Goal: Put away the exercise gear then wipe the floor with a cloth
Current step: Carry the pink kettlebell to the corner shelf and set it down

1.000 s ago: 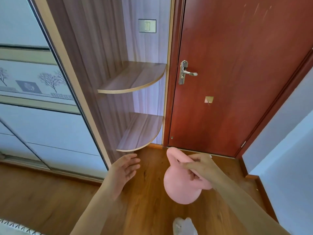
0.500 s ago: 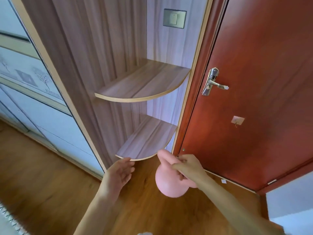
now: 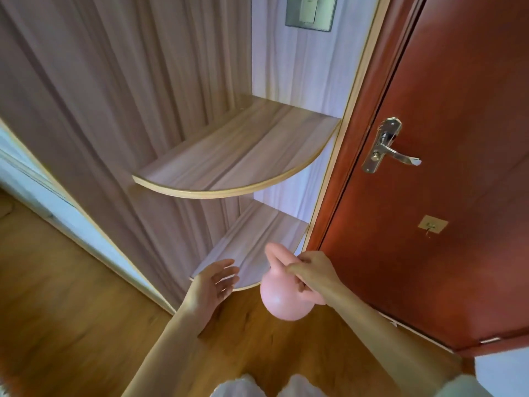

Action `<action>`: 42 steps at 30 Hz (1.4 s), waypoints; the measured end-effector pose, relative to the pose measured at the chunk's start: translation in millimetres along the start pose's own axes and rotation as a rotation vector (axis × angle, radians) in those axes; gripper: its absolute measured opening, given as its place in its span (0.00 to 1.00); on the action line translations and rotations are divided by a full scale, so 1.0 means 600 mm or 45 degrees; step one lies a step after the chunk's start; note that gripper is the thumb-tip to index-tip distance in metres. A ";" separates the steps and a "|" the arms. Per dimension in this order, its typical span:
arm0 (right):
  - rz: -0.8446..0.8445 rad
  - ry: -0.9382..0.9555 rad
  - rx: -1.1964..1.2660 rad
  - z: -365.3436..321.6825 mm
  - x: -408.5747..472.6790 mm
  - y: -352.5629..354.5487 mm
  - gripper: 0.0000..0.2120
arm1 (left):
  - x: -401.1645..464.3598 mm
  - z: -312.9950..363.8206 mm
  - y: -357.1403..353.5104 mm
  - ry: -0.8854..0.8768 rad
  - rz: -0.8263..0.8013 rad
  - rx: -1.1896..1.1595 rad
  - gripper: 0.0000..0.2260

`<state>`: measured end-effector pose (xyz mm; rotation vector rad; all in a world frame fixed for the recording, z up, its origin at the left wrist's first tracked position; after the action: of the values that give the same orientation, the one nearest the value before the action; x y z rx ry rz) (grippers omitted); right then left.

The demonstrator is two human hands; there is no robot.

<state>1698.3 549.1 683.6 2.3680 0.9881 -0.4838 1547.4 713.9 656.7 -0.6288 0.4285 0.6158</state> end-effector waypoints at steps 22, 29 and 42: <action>-0.504 0.162 -0.414 -0.009 0.234 0.149 0.04 | 0.140 -0.056 -0.152 -0.287 0.362 -0.225 0.07; -0.528 0.177 -0.472 0.007 0.297 0.166 0.05 | 0.168 -0.084 -0.160 -0.274 0.404 -0.221 0.08; -0.483 0.161 -0.311 0.070 0.460 0.112 0.05 | 0.289 -0.108 -0.091 -0.374 0.464 -0.255 0.06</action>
<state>1926.8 634.9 533.0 2.0180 1.4775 -0.3291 1699.4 705.4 537.7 -0.6426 0.2063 1.0928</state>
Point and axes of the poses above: each hand's wrist, its own x-axis towards the middle knuckle, its own y-axis out of the back of the hand, z = x × y, the point moved 10 cm from there along x, towards the middle knuckle, and after that the axes turned 9 degrees about -z, right-handed, at the moved point
